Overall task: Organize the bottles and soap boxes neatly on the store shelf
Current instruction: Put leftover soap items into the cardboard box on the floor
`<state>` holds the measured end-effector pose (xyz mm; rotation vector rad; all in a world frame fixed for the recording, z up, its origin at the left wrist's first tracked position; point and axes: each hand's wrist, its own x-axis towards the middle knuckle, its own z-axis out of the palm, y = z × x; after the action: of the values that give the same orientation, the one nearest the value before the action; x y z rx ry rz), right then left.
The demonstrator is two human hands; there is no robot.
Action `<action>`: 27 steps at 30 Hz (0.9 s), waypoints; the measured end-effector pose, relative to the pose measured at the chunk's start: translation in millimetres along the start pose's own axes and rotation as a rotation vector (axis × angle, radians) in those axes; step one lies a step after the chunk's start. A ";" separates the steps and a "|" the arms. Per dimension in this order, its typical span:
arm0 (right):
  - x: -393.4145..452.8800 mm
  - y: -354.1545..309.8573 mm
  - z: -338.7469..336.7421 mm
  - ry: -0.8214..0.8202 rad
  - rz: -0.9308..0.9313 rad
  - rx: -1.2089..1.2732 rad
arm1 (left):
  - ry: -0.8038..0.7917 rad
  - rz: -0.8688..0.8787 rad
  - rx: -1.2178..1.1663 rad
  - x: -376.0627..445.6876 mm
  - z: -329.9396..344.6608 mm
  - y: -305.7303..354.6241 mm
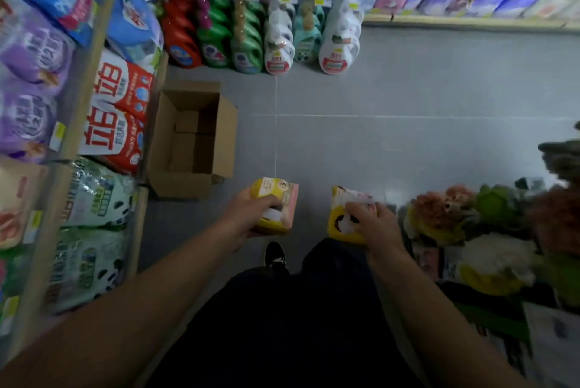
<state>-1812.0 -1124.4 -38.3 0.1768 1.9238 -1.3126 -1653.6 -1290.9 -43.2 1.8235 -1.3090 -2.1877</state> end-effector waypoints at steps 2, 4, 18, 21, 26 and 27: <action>31.5 -26.1 10.9 -0.010 -0.003 -0.018 | 0.021 0.033 0.027 21.9 5.9 31.7; 66.2 -53.2 23.8 -0.047 -0.010 -0.057 | 0.062 0.048 0.006 46.4 9.7 57.0; 272.5 -260.8 181.1 -0.567 -0.112 -0.690 | 0.510 0.012 -0.468 159.2 0.4 164.0; 290.4 -280.1 238.8 -0.645 -0.148 -0.848 | 0.589 0.017 -0.726 171.1 -10.6 171.7; 303.5 -281.3 342.2 -0.788 -0.268 -1.054 | 0.727 -0.054 -0.904 211.6 -58.5 173.0; 305.4 -278.8 364.3 -0.806 -0.289 -1.093 | 0.743 -0.069 -0.922 222.8 -72.4 170.8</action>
<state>-1972.6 -1648.4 -96.1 -1.0350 1.6728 -0.2219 -1748.7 -1553.4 -121.3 1.8871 -0.0580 -1.4218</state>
